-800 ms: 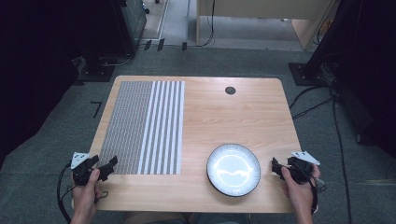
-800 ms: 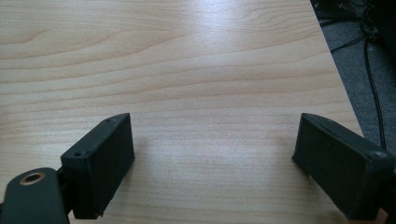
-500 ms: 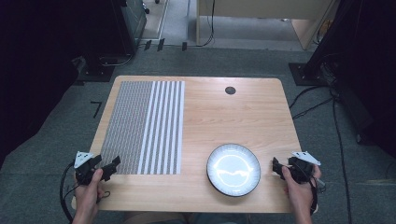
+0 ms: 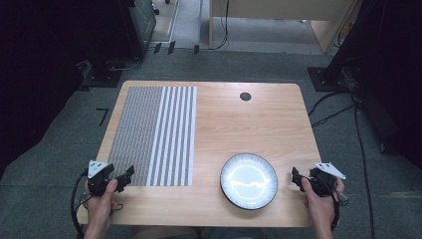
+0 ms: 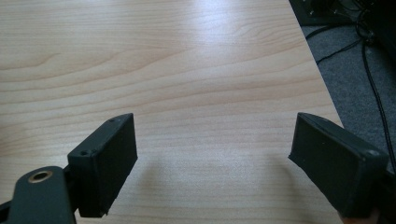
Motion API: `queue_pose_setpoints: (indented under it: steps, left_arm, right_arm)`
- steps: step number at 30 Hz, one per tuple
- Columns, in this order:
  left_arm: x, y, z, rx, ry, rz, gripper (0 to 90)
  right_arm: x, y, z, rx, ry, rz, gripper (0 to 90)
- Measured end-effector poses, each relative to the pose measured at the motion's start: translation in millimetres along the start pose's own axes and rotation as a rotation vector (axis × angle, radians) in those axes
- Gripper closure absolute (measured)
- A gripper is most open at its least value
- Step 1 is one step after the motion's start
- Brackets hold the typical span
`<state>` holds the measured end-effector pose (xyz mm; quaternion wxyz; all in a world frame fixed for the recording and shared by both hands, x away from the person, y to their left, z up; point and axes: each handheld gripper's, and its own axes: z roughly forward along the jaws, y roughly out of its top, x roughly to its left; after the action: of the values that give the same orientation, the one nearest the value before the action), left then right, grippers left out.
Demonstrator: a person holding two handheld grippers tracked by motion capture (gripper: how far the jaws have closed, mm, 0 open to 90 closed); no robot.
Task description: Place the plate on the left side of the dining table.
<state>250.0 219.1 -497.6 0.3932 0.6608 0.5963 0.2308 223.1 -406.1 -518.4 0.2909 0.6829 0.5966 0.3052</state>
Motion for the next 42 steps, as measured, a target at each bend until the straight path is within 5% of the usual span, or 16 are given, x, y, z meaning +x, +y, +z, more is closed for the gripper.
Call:
queue_pose_setpoints:
  steps: [14,20,29,39,41,42]
  left_arm:
    - [-35.4,2.6,3.4,0.012,-0.094,0.020,19.4]
    - [-47.0,2.6,4.4,0.007,-0.095,0.041,19.4]
    - [-70.4,5.1,4.9,-0.035,-0.025,0.072,24.1]
    - [-90.6,7.6,9.9,-0.016,-0.063,0.100,24.4]
    - [-97.1,8.9,11.1,-0.017,-0.075,0.106,24.4]
    - [-100.4,9.6,11.8,-0.016,-0.086,0.108,24.4]
  right_arm:
    - [1.3,3.2,-10.7,-0.038,0.013,0.032,14.6]
    - [3.9,4.1,-12.2,-0.042,0.015,0.028,14.8]
    - [15.3,5.3,-15.5,-0.047,0.046,0.033,14.9]
    - [24.2,5.8,-18.3,-0.054,0.060,0.022,15.0]
    - [25.4,6.8,-20.2,-0.048,0.127,0.100,15.2]
    - [25.4,6.8,-20.2,-0.048,0.127,0.100,15.2]
